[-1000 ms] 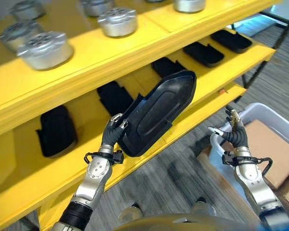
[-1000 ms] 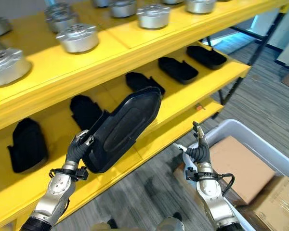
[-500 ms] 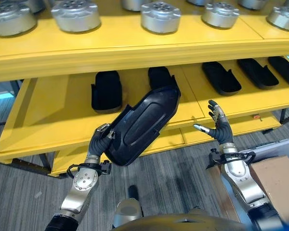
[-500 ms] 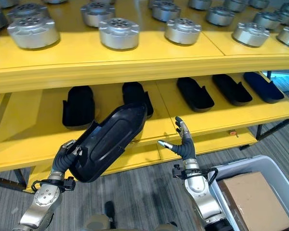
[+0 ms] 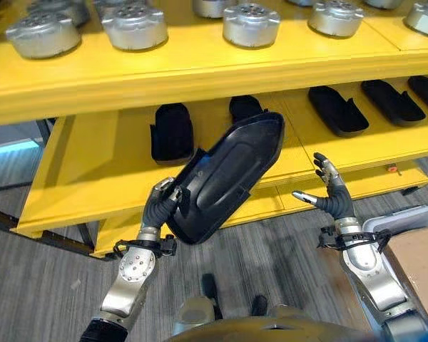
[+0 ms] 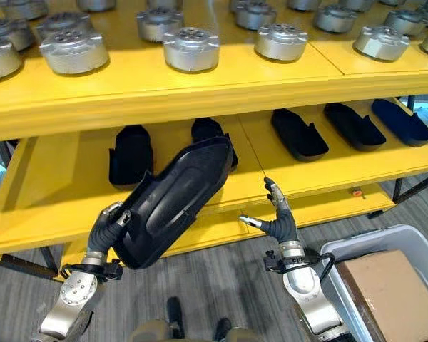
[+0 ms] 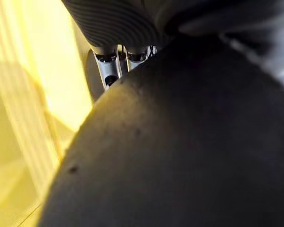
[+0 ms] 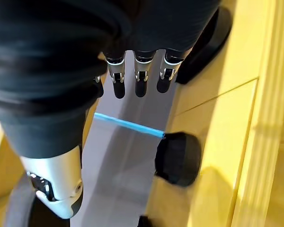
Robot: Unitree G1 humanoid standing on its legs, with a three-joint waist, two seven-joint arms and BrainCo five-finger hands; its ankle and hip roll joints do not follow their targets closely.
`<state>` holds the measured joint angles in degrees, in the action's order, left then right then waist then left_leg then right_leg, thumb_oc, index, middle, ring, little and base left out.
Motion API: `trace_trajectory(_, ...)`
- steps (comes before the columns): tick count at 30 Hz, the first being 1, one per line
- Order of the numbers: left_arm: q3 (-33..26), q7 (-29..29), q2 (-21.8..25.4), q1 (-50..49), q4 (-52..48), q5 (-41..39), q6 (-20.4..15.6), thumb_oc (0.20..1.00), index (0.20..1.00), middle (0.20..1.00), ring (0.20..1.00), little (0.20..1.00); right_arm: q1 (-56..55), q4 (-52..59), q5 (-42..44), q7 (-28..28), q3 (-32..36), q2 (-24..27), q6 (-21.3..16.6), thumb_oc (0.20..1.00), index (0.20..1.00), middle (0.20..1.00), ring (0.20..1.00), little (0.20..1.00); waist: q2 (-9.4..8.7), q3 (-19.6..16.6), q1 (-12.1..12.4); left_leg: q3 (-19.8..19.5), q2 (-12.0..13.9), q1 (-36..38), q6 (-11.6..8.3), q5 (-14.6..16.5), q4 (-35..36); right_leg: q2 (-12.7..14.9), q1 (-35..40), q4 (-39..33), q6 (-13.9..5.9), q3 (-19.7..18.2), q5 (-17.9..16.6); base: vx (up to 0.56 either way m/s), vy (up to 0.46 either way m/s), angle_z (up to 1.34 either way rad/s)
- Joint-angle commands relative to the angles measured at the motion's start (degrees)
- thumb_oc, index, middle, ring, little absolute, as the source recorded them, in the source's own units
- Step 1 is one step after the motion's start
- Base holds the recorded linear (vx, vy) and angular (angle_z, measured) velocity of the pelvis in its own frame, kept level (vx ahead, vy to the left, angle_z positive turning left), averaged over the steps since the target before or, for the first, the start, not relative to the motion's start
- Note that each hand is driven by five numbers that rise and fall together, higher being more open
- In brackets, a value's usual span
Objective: Move parts from the plastic box to the shelf.
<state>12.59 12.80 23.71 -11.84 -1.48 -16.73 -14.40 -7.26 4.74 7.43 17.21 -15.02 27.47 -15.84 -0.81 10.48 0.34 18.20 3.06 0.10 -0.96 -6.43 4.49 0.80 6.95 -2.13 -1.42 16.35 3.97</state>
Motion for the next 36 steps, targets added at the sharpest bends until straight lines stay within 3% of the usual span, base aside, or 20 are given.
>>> trace_trajectory(1, -1.71, -0.04, 1.84, 3.17, -2.87, -0.30, -5.06, 0.200, 0.200, 0.200, 0.200, 0.200, 2.77, 2.88, -3.77, 3.51, 0.87, 1.20, -6.42, 1.000, 1.000, 1.000, 1.000, 1.000, -0.08, -0.90, 0.11, -0.14, -2.86, 5.47, 0.44, 6.54, 0.51, 2.13, -2.47, 1.17, -5.57, 0.11, -4.49, 0.04, -0.192, 0.02)
trace_trajectory(4, -1.57, -0.31, 2.62, 4.22, -2.52, -0.88, -4.78, 0.200, 0.200, 0.200, 0.200, 0.200, 2.66, 1.88, -3.88, 5.01, 0.42, 1.16, -6.62, 1.000, 1.000, 1.000, 1.000, 1.000, 0.88, -0.85, -1.14, 2.36, -3.30, 5.37, 0.63, 8.48, -3.80, 3.10, -1.98, 1.79, -5.13, 0.40, -3.83, 0.02, -0.137, 0.16)
trace_trajectory(5, -0.90, -0.04, 2.69, 5.38, -2.25, -1.35, -4.54, 0.200, 0.200, 0.200, 0.200, 0.200, 3.28, 1.58, -4.90, 5.85, 0.12, 1.13, -6.31, 1.000, 1.000, 1.000, 1.000, 1.000, 0.62, -0.42, -1.77, 4.72, -2.29, 4.24, 0.47, 9.88, -8.53, 4.21, -1.85, 2.64, -4.74, 1.18, -3.55, 0.00, -0.059, 0.25)
trace_trajectory(7, 0.44, 0.56, 2.13, 8.60, -1.59, -1.27, -3.94, 0.200, 0.200, 0.200, 0.200, 0.200, 5.49, -0.46, -6.32, 7.90, -0.72, 1.00, -5.53, 1.000, 1.000, 1.000, 1.000, 1.000, 0.08, 0.47, -3.07, 7.68, 2.34, 2.05, -0.79, 13.68, -16.93, 6.30, -1.43, 4.95, -4.47, 1.72, -1.82, 0.01, 0.026, 0.28)
trace_trajectory(9, 0.45, 1.61, 1.86, 9.21, -1.79, -0.43, -3.29, 0.200, 0.200, 0.200, 0.200, 0.200, 6.33, -1.45, -6.30, 6.75, -0.68, 1.05, -4.79, 1.000, 1.000, 1.000, 1.000, 1.000, 0.29, 0.41, -3.65, 6.67, 4.47, 2.24, -1.05, 13.74, -17.53, 6.73, -2.01, 6.76, -3.82, 0.94, -0.89, 0.02, 0.204, 0.09)
trace_trajectory(10, -0.43, 2.54, 1.74, 8.38, -1.92, -1.13, -2.84, 0.200, 0.200, 0.200, 0.200, 0.200, 5.30, -1.31, -6.05, 4.08, -0.21, 2.57, -3.06, 1.000, 1.000, 1.000, 1.000, 1.000, 0.62, -0.07, -3.98, 4.34, 6.68, 3.55, -2.10, 9.44, -13.82, 6.75, -3.29, 7.28, -2.88, -0.37, -1.17, 0.03, 0.350, -0.13)
trace_trajectory(14, -1.46, 2.56, 1.97, 6.54, -1.34, -2.89, -5.07, 0.200, 0.200, 0.200, 0.200, 0.200, 2.73, -1.10, -3.36, 3.09, 1.74, 5.31, -4.56, 1.000, 1.000, 1.000, 1.000, 1.000, 1.88, -0.54, -5.04, 0.68, 16.11, 3.68, -6.67, -2.51, -8.81, 7.31, -4.61, 8.51, -2.45, -2.73, 0.18, 0.02, 0.378, -0.56)
trace_trajectory(16, -0.88, 3.72, 1.77, 7.19, -0.05, -1.51, -6.82, 0.200, 0.200, 0.200, 0.200, 0.200, 2.55, -1.35, -3.38, 3.60, 1.92, 6.02, -5.30, 1.000, 1.000, 1.000, 1.000, 1.000, 2.73, -0.21, -5.97, 0.54, 19.46, 3.27, -7.65, -5.94, -7.48, 8.74, -5.56, 10.68, -2.53, -3.17, 1.28, -0.02, 0.621, -0.21)
trace_trajectory(17, 0.46, 6.74, 2.66, 9.96, 1.64, 5.49, -10.10, 0.200, 0.200, 0.200, 0.200, 0.200, 3.80, -1.43, -4.21, 5.67, 1.09, 6.18, -4.90, 1.000, 1.000, 1.000, 1.000, 1.000, 3.60, 0.08, -7.23, 1.90, 19.00, 5.44, -7.51, -3.14, -5.67, 10.62, -8.32, 14.57, -3.45, -3.39, 1.96, -0.05, 0.625, -0.15)
trace_trajectory(19, 1.30, 6.13, 2.81, 11.20, 1.11, 5.24, -9.72, 0.200, 0.200, 0.200, 0.200, 0.200, 4.36, -1.58, -4.94, 7.75, 0.90, 6.05, -4.68, 1.000, 1.000, 1.000, 1.000, 1.000, 3.69, 0.30, -7.36, 1.66, 18.72, 5.22, -7.61, -2.58, -5.94, 11.12, -9.18, 15.79, -3.62, -3.80, 2.10, -0.05, 0.495, 0.01)
trace_trajectory(21, 3.33, 6.12, 2.72, 12.38, 0.16, 7.99, -8.84, 0.200, 0.200, 0.200, 0.200, 0.200, 4.17, -3.11, -4.50, 10.41, 2.06, 5.30, -5.16, 1.000, 1.000, 1.000, 1.000, 1.000, 3.55, 0.78, -7.62, 1.63, 16.48, 4.51, -6.82, -0.02, -7.48, 11.61, -8.38, 15.17, -4.46, -4.60, 1.31, 0.00, 0.477, -0.01)
trace_trajectory(23, 4.48, 7.30, 3.07, 12.11, -0.71, 10.24, -8.22, 0.200, 0.200, 0.200, 0.200, 0.200, 2.64, -3.15, -3.97, 10.07, 3.90, 4.68, -5.48, 1.000, 1.000, 1.000, 1.000, 1.000, 2.45, 0.73, -7.64, 1.95, 13.35, 4.98, -5.35, 4.22, -8.12, 12.68, -7.28, 13.69, -6.11, -5.28, -0.54, 0.06, 0.393, -0.10)
trace_trajectory(25, 4.86, 7.00, 3.82, 11.80, -0.74, 9.22, -8.49, 0.200, 0.200, 0.200, 0.200, 0.200, 1.79, -2.65, -5.00, 8.92, 4.80, 4.09, -5.70, 1.000, 1.000, 1.000, 1.000, 1.000, 1.72, 0.88, -7.37, 1.44, 11.27, 5.47, -4.22, 5.77, -8.10, 13.31, -6.76, 12.70, -7.45, -5.99, -1.87, 0.05, 0.318, 0.11)
trace_trajectory(27, 4.42, 6.36, 5.18, 10.42, -1.53, 10.54, -11.06, 0.200, 0.200, 0.200, 0.200, 0.200, 1.16, -0.75, -5.05, 8.38, 5.34, 3.16, -5.78, 1.000, 1.000, 1.000, 1.000, 1.000, 0.13, 1.63, -5.88, 1.82, 9.26, 5.50, -2.71, 7.37, -8.40, 14.32, -6.83, 12.32, -9.03, -5.17, -3.04, -0.06, 0.239, -0.02)
trace_trajectory(30, 3.81, 5.97, 5.82, 9.61, -2.81, 10.58, -10.92, 0.200, 0.200, 0.200, 0.200, 0.200, 1.63, 0.07, -5.21, 8.52, 5.18, 2.81, -5.77, 1.000, 1.000, 1.000, 1.000, 1.000, -0.86, 2.29, -4.14, 3.07, 8.78, 5.02, -2.11, 7.91, -8.76, 15.06, -6.84, 12.13, -9.67, -2.45, -3.65, -0.10, 0.083, -0.14)
trace_trajectory(33, 2.19, 6.74, 6.60, 7.84, -4.70, 11.72, -11.25, 0.200, 0.200, 0.200, 0.200, 0.200, 3.36, 0.99, -6.17, 8.04, 4.15, 2.29, -5.88, 1.000, 1.000, 1.000, 1.000, 1.000, -2.11, 3.87, -0.54, 6.22, 8.48, 5.34, -1.75, 8.63, -8.87, 16.15, -6.40, 11.44, -10.57, 5.43, -5.93, -0.09, -0.003, -0.17)
trace_trajectory(34, 1.58, 7.51, 7.20, 7.37, -6.17, 11.63, -11.30, 0.200, 0.200, 0.200, 0.200, 0.200, 4.41, 2.69, -9.28, 10.39, 2.42, 2.59, -5.65, 1.000, 1.000, 1.000, 1.000, 1.000, -2.27, 4.51, 0.95, 5.27, 7.88, 5.31, -1.69, 10.21, -9.02, 17.31, -6.12, 10.70, -11.74, 5.94, -6.46, -0.11, -0.071, -0.39)
trace_trajectory(36, 1.29, 6.37, 7.76, 8.09, -6.62, 11.53, -11.87, 0.200, 0.200, 0.200, 0.200, 0.200, 4.02, 4.64, -12.21, 13.85, 1.37, 2.50, -5.01, 1.000, 1.000, 1.000, 1.000, 1.000, -2.76, 4.87, 0.11, 3.44, 6.94, 3.10, -0.38, 9.41, -9.12, 16.07, -7.68, 9.52, -10.90, 1.87, -6.98, -0.08, -0.118, 0.00)
